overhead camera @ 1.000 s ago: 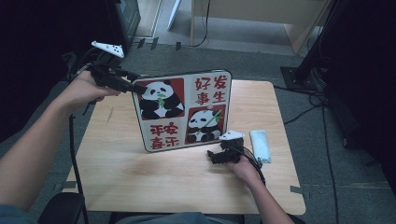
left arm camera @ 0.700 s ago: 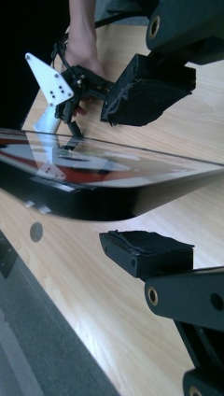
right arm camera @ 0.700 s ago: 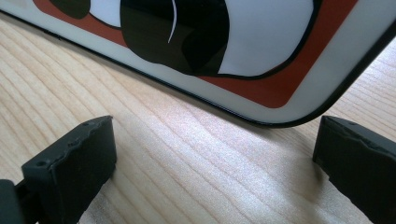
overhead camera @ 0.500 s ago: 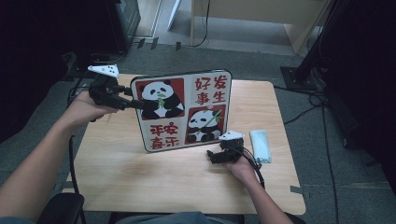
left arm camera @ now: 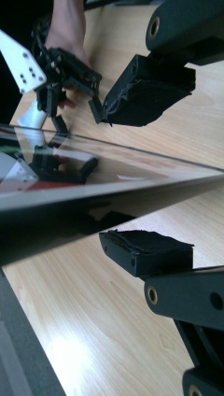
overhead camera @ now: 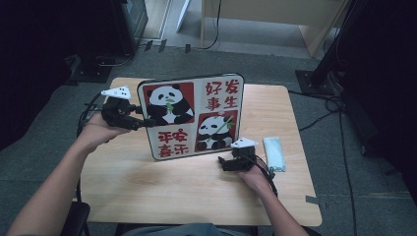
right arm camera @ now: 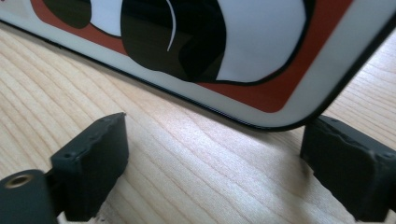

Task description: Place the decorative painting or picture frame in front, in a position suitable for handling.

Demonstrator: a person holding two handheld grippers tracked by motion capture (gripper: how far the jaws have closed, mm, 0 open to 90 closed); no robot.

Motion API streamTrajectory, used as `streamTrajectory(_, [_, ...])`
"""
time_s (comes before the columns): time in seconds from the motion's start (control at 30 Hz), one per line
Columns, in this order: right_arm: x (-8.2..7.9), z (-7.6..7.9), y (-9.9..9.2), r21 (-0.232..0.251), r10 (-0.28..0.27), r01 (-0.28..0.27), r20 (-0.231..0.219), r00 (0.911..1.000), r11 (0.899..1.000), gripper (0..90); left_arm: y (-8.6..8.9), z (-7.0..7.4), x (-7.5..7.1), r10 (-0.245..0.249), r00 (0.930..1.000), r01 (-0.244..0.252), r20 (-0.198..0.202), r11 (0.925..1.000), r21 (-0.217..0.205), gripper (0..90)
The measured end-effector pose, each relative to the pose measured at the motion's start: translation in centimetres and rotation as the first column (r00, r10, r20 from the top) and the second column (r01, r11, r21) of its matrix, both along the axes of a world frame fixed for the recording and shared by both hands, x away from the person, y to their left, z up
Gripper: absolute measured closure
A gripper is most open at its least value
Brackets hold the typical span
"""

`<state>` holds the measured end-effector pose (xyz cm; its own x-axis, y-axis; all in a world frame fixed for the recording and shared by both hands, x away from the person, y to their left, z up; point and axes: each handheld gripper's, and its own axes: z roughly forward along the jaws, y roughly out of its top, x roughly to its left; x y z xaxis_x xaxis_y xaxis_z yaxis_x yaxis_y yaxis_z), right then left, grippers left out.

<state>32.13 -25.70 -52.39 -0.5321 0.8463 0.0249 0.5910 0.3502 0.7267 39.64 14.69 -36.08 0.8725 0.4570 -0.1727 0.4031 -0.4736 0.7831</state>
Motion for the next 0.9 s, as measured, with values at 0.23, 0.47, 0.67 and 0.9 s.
streamTrajectory(0.23, [-0.6,0.3,-0.7,0.011,0.006,-0.006,-0.011,0.9999,1.000,18.6,-0.2,-1.4,0.0,0.019,0.9996,-0.019,-0.019,0.9996,-0.022,37.5])
streamTrajectory(0.47, [-1.0,1.1,-1.8,0.054,0.009,-0.009,-0.009,0.9999,0.999,23.0,-0.4,-2.3,0.0,0.018,0.9997,-0.017,-0.018,0.9998,0.012,39.1])
streamTrajectory(0.67, [-1.5,2.9,-3.3,0.036,0.026,-0.027,0.026,0.9993,0.999,30.0,-0.6,-3.2,0.0,0.017,0.9995,-0.018,-0.028,0.9997,-0.014,41.6])
streamTrajectory(0.9, [-1.7,3.5,-6.1,-0.005,-0.025,0.025,0.047,0.9986,1.000,34.0,-0.8,-3.6,-0.1,0.011,0.9995,-0.011,-0.029,0.9999,-0.002,46.7])
